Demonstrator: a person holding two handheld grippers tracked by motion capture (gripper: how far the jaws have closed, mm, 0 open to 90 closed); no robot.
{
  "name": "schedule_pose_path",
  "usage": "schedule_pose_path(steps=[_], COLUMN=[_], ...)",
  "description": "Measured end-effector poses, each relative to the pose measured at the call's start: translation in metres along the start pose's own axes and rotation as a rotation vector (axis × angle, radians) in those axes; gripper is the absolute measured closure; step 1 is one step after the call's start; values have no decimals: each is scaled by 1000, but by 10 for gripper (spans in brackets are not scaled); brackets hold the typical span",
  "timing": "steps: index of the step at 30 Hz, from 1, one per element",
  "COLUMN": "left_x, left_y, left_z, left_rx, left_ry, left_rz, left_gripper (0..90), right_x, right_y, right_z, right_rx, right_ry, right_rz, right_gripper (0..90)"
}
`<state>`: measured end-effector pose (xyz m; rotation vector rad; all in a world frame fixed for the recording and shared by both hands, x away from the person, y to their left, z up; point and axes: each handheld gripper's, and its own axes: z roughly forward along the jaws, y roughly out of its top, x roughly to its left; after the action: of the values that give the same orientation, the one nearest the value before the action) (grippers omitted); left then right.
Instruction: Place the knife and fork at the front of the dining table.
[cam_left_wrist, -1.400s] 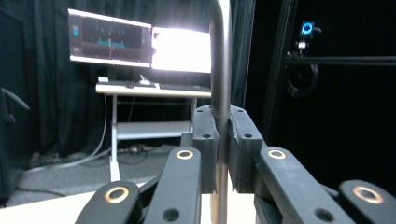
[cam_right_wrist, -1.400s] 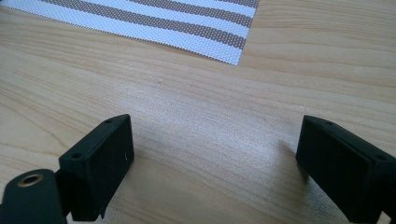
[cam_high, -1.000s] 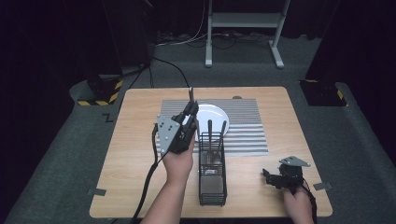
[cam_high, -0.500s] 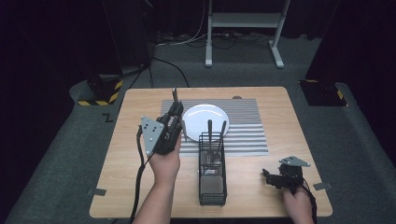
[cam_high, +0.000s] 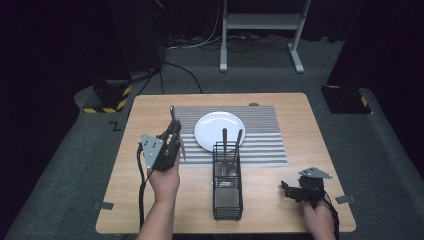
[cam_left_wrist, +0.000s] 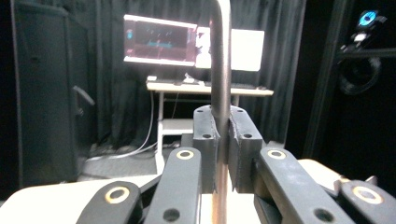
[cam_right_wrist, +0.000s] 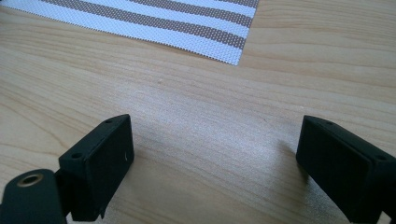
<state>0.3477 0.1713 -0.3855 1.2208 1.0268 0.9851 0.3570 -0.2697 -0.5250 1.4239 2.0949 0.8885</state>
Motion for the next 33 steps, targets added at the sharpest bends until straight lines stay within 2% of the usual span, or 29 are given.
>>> schedule_pose_path(steps=[4,10,15,20,33], left_x=[8,15,21,25,39], left_y=[-16,-37,-48,-57,-67], left_z=[7,24,41,58,92], left_rx=[52,128,177,229,276], left_ry=[16,28,40,54,69], left_rz=[0,-29,-38,-24,-78], left_gripper=[828,828,828,828,826], right_x=[0,0,0,0,0], right_y=[0,0,0,0,0], right_z=[0,0,0,0,0], right_rx=[-1,-2,-1,-1,-1], right_ry=[1,1,2,2,1], right_rz=[0,-2,0,0,-2], right_gripper=[109,109,109,109,110])
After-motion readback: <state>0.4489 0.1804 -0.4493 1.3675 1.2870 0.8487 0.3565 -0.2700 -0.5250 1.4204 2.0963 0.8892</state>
